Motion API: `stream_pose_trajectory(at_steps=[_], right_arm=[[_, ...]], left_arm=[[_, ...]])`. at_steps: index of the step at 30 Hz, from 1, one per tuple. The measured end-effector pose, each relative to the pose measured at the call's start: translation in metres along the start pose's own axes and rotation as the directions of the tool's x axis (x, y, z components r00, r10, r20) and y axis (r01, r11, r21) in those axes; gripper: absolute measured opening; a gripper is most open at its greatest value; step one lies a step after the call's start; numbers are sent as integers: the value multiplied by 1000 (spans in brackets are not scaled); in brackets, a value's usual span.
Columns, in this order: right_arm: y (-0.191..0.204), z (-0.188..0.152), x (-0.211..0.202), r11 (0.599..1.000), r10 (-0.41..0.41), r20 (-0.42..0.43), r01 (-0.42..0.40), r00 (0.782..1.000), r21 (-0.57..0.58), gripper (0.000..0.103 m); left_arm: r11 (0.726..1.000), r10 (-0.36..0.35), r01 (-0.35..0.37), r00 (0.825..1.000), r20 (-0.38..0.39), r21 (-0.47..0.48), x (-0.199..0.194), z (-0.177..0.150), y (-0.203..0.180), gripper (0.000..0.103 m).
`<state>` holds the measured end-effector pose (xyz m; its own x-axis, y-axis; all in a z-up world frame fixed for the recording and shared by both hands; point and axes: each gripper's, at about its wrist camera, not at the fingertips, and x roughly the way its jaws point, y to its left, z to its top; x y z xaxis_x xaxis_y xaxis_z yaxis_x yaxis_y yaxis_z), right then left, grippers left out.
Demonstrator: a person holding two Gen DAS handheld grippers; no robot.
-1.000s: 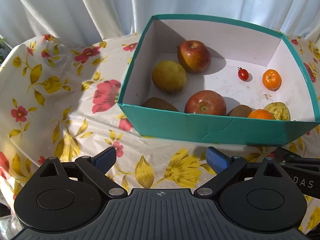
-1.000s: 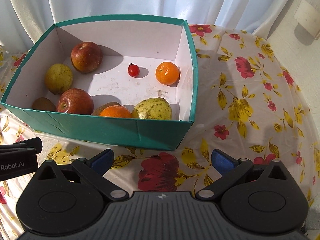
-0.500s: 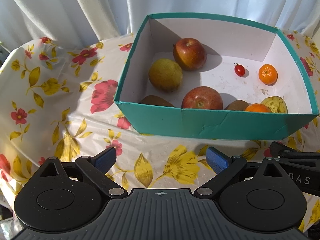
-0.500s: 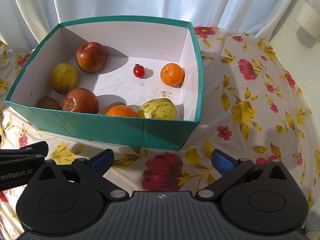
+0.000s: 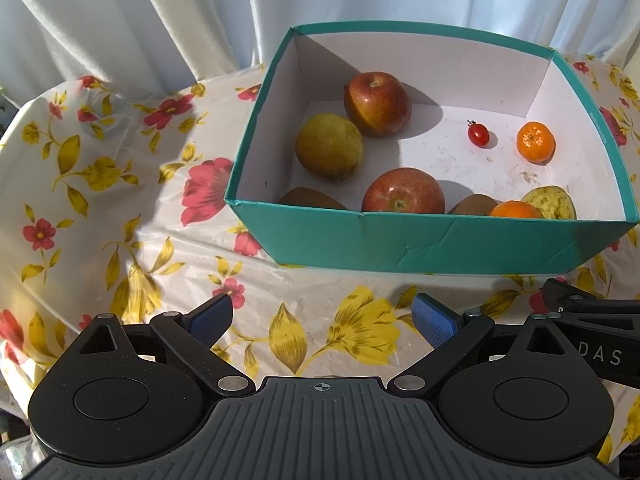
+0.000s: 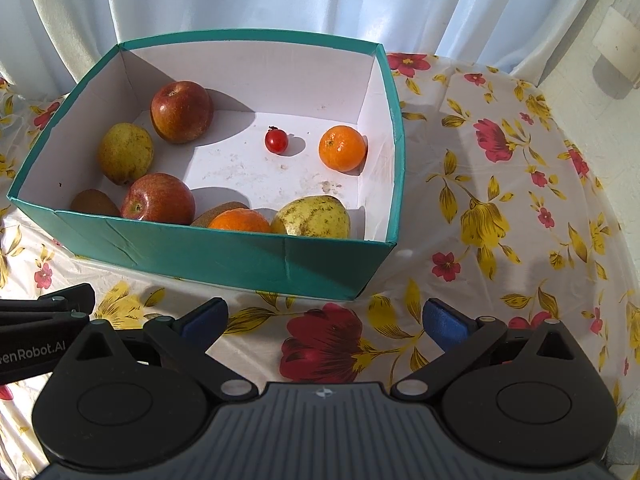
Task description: Organize fruits
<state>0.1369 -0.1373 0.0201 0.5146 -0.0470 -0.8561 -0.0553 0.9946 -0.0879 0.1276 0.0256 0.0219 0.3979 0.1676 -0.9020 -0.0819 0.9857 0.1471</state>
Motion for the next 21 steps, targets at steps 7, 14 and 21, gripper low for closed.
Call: stream_pose_trajectory(at_steps=[7, 14, 21], right_arm=[[-1, 0, 1, 1000, 1, -5, -1, 1000, -2, 103], [-1, 0, 1, 1000, 0, -5, 0, 1000, -2, 103], [-1, -1, 1, 1000, -1, -6, 1, 1000, -3, 103]], left_arm=[[1000, 6, -6, 1000, -4, 9, 0, -1, -2, 99], [1000, 7, -7, 1000, -6, 14, 0, -1, -3, 99], [1000, 5, -5, 1000, -12, 16, 0, -1, -4, 99]])
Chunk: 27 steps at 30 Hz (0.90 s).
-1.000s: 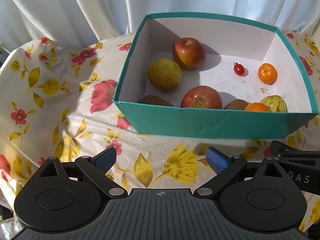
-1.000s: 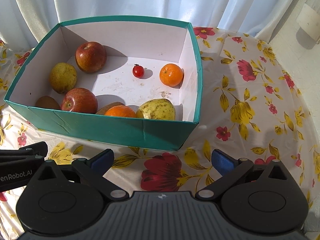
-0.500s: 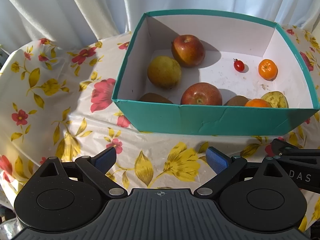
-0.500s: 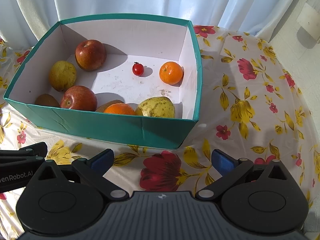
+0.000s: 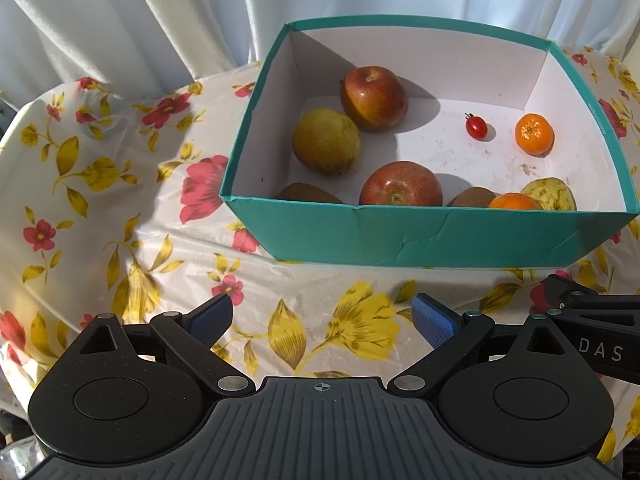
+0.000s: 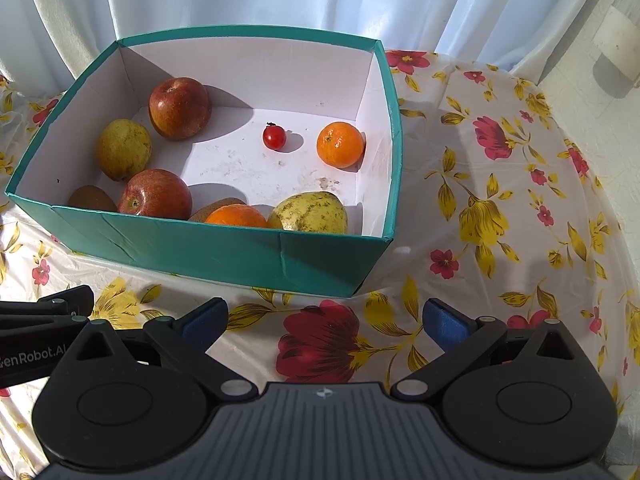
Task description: Organize fruits
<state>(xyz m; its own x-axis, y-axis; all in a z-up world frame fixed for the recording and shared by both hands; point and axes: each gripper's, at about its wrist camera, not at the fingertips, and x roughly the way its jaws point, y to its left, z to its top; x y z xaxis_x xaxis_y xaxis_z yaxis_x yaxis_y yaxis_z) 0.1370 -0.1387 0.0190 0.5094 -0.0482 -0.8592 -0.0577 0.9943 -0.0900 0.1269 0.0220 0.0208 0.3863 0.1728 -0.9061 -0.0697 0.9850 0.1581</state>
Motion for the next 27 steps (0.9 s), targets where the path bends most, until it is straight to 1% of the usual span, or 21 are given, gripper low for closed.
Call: stream_pose_trajectory(at_steps=[20, 27], right_arm=[[0, -1, 0, 1000, -11, 2, 11, 1000, -13, 103], [0, -1, 1, 1000, -14, 2, 14, 1000, -11, 103]], left_arm=[[1000, 1, -1, 1000, -3, 16, 2, -1, -1, 99], [1000, 2, -3, 999, 34, 29, -1, -3, -4, 99]])
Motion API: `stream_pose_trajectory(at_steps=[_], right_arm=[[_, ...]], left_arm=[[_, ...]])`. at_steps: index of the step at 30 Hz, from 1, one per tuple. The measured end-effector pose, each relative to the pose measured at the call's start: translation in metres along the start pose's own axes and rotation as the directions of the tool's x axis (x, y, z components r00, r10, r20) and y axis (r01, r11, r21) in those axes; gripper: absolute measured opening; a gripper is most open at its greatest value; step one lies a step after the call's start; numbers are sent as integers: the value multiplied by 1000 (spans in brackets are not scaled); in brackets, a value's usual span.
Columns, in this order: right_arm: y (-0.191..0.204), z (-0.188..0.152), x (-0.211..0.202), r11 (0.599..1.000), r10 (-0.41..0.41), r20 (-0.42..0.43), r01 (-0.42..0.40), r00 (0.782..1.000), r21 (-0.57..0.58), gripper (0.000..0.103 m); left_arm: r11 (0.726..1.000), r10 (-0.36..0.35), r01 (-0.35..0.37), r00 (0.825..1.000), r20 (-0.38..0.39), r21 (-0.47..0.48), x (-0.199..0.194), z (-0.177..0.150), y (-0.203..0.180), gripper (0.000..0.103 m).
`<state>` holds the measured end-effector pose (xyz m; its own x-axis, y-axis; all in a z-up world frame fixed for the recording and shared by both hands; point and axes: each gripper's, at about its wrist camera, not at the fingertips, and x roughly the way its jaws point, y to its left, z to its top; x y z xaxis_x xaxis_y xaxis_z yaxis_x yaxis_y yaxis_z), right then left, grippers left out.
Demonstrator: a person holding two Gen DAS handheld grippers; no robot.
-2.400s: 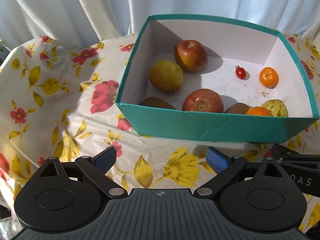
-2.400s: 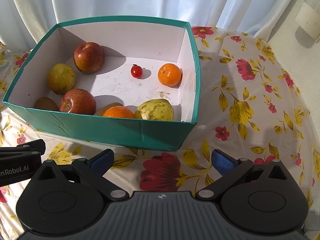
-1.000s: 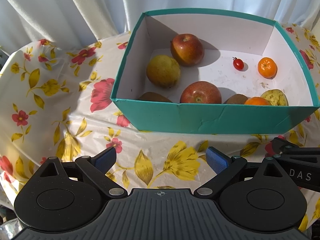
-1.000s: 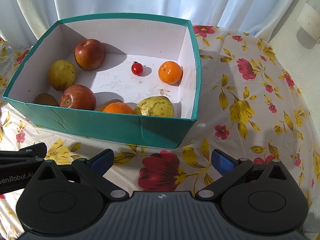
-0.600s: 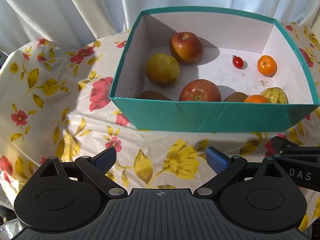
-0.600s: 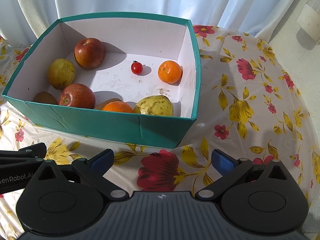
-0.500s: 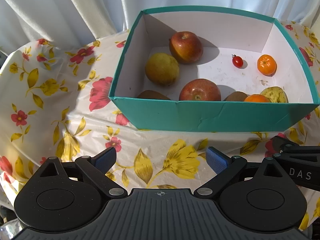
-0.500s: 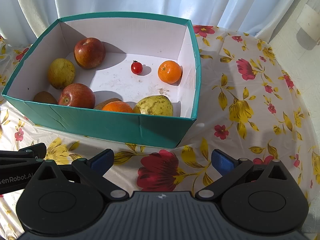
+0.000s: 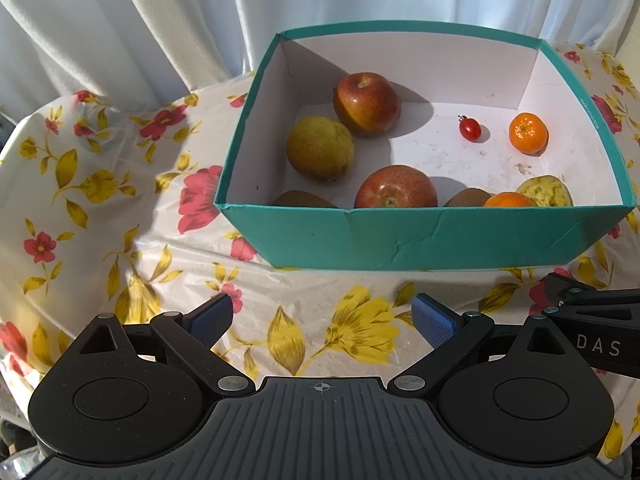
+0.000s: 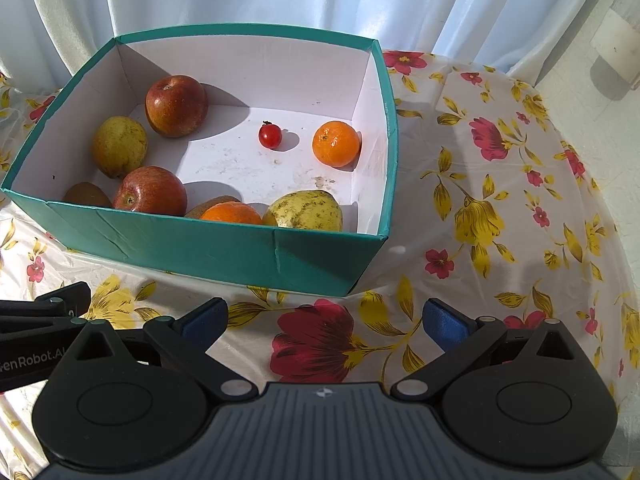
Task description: Organize fruits
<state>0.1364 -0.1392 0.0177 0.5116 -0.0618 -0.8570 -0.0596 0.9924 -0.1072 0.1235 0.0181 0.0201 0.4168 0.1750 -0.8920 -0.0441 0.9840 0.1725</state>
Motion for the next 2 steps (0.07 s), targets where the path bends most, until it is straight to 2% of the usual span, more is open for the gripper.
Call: stream_pose_trajectory(at_steps=[2], right_arm=[[0, 0, 0, 1000, -1, -1, 1, 1000, -2, 103]], left_arm=[[1000, -1, 1, 1000, -2, 0, 0, 0, 0, 99]])
